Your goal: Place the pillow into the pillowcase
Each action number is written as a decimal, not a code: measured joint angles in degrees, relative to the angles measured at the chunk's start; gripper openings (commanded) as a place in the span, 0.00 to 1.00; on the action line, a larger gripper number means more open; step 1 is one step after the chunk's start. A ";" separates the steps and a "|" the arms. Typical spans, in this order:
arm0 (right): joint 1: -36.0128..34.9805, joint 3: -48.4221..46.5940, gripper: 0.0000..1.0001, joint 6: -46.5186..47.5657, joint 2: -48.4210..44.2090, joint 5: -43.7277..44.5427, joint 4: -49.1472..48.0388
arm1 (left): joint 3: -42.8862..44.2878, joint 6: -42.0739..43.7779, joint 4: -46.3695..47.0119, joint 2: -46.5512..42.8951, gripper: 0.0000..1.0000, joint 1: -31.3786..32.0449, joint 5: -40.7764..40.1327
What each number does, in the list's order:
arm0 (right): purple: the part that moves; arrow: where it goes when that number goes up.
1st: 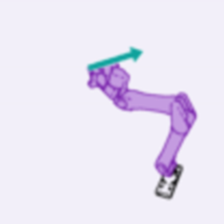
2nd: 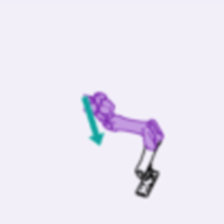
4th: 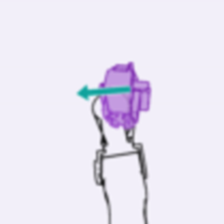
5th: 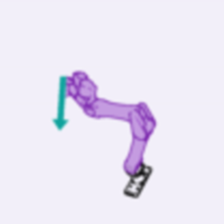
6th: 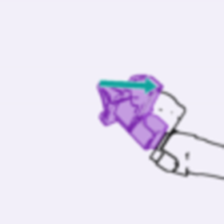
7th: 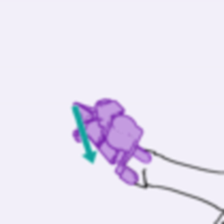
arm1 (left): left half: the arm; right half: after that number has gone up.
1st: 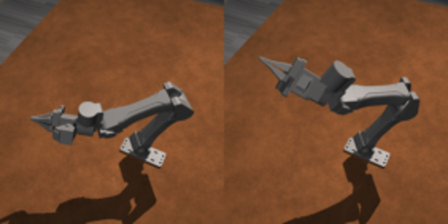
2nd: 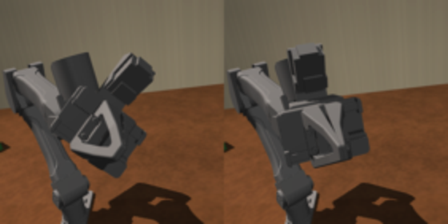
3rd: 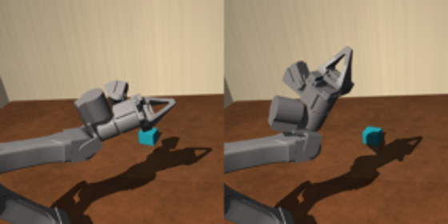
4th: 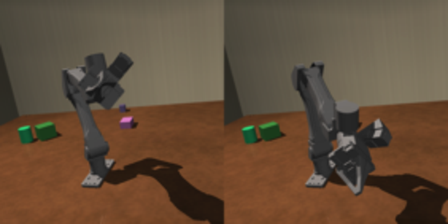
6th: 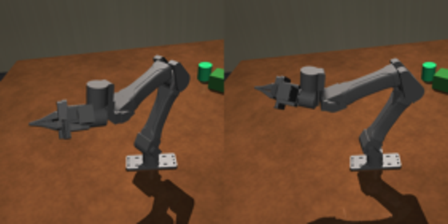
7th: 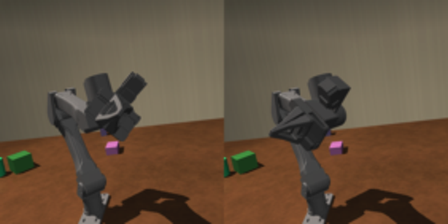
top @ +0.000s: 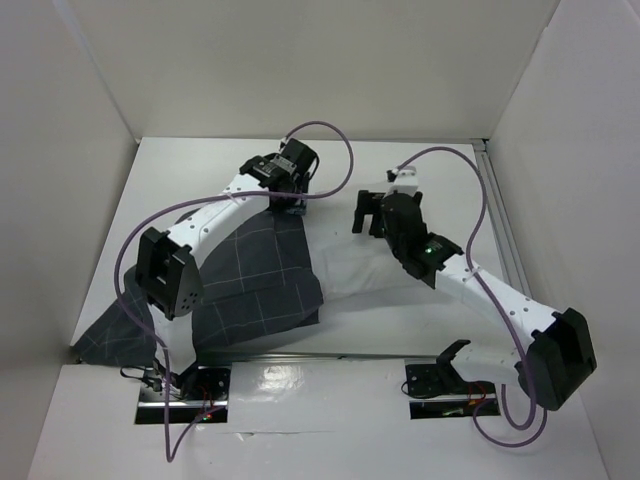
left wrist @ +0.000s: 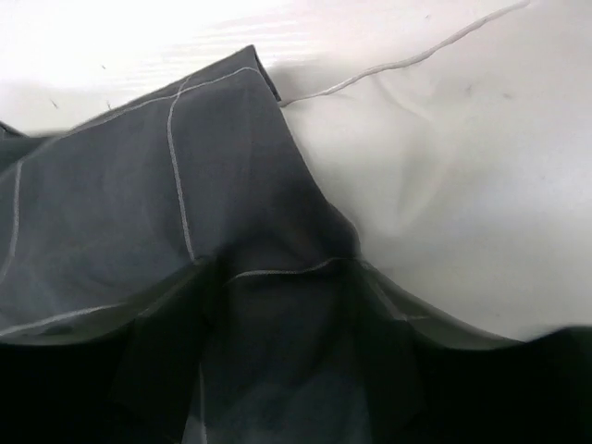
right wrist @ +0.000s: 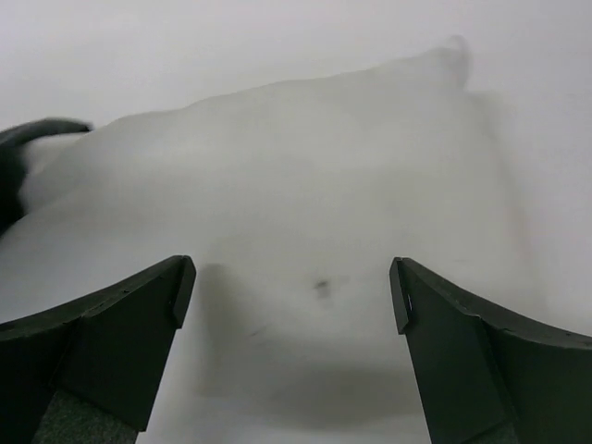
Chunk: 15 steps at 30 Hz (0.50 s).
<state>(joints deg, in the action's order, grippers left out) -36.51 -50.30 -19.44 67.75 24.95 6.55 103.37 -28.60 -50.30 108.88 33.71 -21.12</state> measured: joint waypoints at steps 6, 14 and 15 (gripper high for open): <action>10.73 -0.11 1.00 -1.42 0.11 -1.92 1.97 | -1.75 0.15 0.85 -1.86 0.00 0.00 0.66; 16.37 0.24 0.98 0.68 2.47 -13.40 0.26 | 0.33 3.17 1.05 -1.90 0.00 2.01 -0.24; 16.37 0.26 0.89 1.38 3.58 -15.10 -0.35 | 1.16 3.82 1.07 -1.90 0.00 2.54 -0.26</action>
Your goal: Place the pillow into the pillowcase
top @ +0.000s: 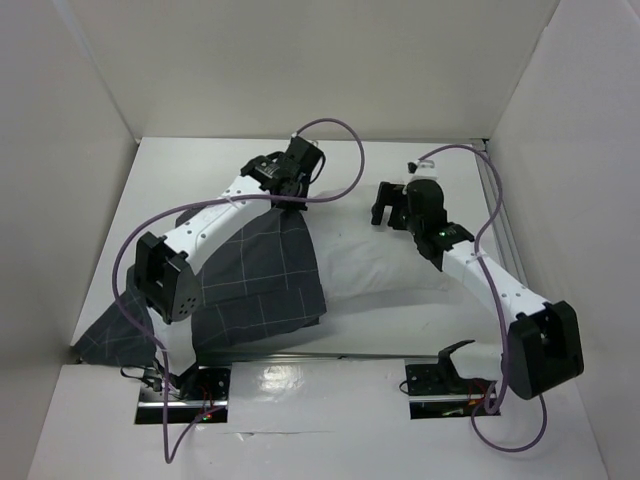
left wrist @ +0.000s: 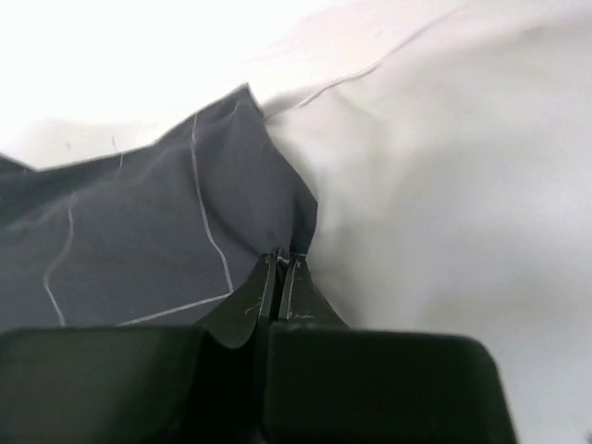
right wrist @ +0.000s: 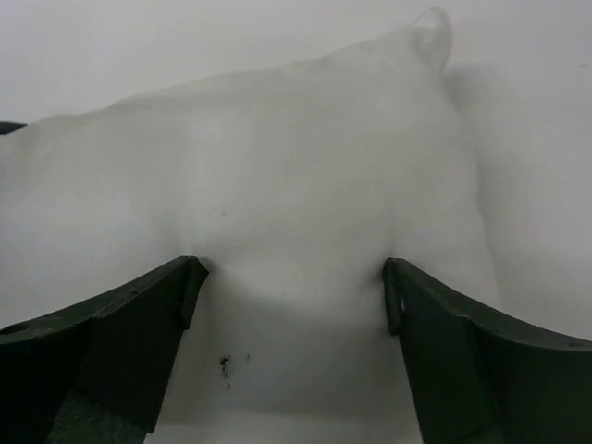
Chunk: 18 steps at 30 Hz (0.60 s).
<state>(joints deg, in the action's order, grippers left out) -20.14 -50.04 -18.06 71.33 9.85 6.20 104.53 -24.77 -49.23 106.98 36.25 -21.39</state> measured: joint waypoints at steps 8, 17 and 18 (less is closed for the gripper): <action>1.31 4.22 0.00 2.80 6.25 -16.85 -11.52 | 13.35 6.67 -0.81 0.61 0.00 3.02 1.99; 1.53 24.63 0.00 -0.61 -10.49 -29.14 -41.11 | 23.82 9.90 -2.16 6.51 0.00 4.61 6.51; 1.53 27.43 0.00 -2.05 -11.87 -30.53 -46.29 | 23.80 9.90 -2.16 6.69 0.00 4.76 7.39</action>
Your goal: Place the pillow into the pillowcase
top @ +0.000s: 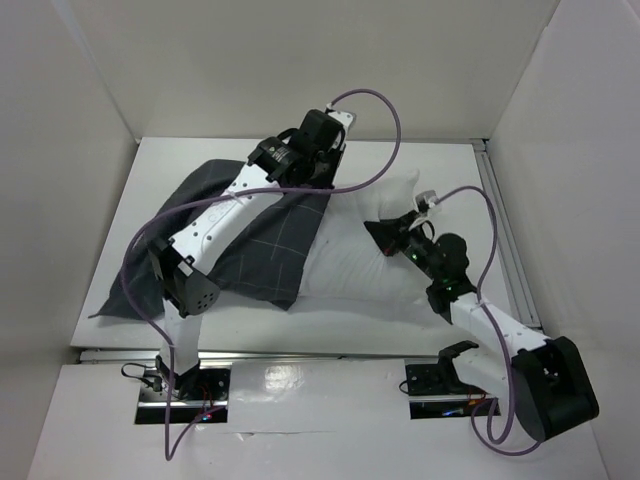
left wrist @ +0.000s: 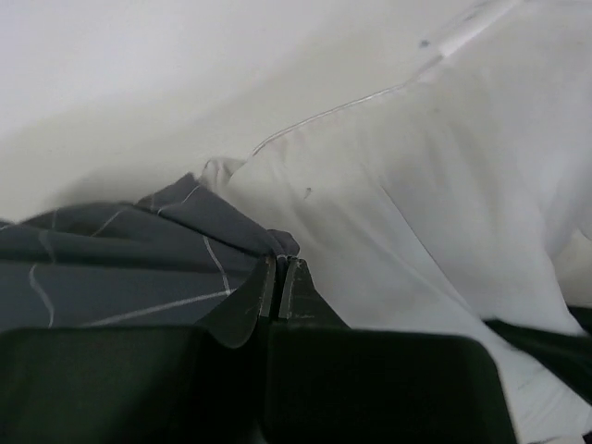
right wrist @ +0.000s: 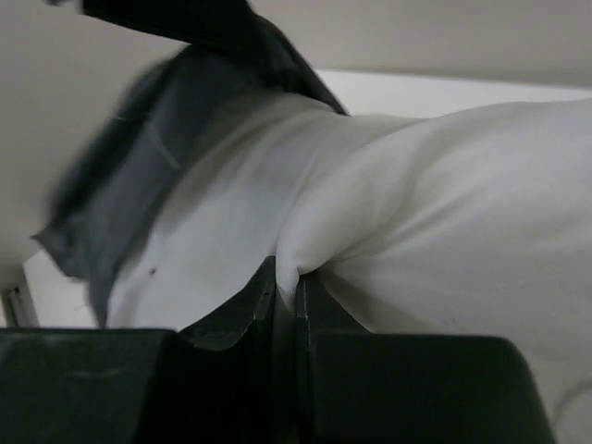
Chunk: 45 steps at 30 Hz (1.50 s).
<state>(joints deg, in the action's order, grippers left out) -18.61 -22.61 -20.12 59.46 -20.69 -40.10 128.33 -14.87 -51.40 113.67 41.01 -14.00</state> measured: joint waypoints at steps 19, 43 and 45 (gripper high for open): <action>-6.51 5.42 0.90 -5.51 21.42 -0.35 -32.96 | -11.72 -0.31 2.40 -0.09 0.19 2.49 -0.63; -20.83 -25.77 1.00 27.78 8.96 13.14 35.52 | -51.65 -20.35 5.01 -48.09 1.00 1.73 -15.26; -21.40 -26.27 1.00 30.16 11.67 10.10 35.58 | -57.13 -22.64 5.27 -49.55 1.00 1.97 -14.95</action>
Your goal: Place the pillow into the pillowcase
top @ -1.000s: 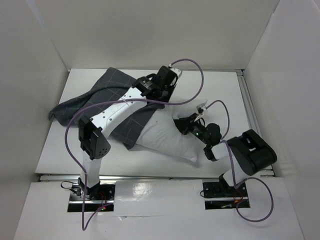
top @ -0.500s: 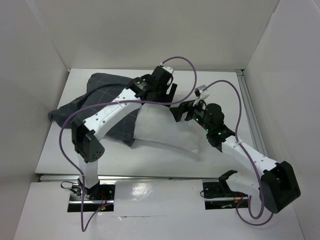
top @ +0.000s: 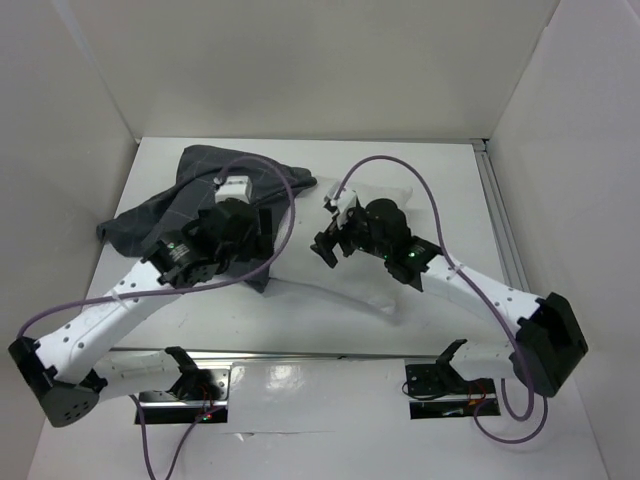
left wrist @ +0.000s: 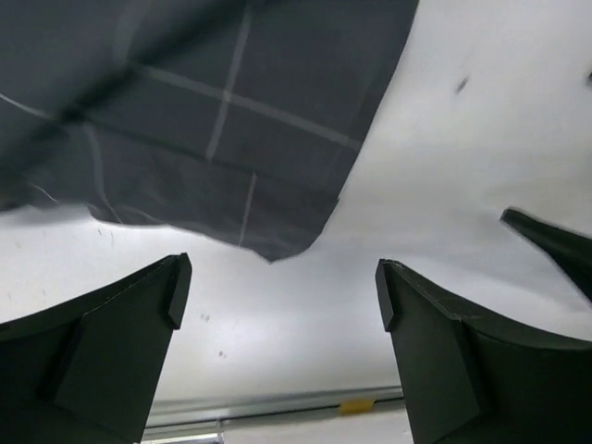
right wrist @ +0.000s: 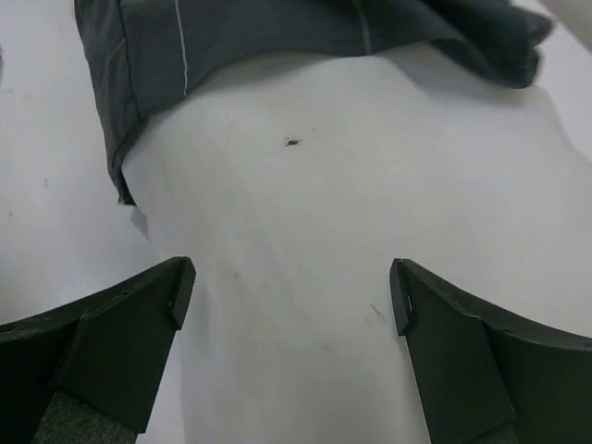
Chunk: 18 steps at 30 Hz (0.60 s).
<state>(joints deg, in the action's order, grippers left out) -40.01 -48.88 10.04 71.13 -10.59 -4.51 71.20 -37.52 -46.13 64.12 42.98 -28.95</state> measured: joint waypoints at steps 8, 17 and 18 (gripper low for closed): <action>-0.35 -5.40 0.80 6.60 15.61 -1.60 -2.19 | -8.68 -3.63 4.94 8.44 0.96 2.91 1.62; -0.63 -4.26 0.00 5.60 18.38 1.46 -9.86 | -0.74 -11.23 1.66 22.23 0.75 3.48 -6.29; -0.63 -3.54 0.00 5.29 18.01 1.77 -10.25 | -0.57 -12.35 0.72 22.80 0.75 3.34 -6.91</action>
<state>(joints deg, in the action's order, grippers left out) -40.64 -52.42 15.33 89.14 -8.82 -14.76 70.63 -49.87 -45.41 86.91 46.33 -35.86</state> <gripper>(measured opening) 0.047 0.760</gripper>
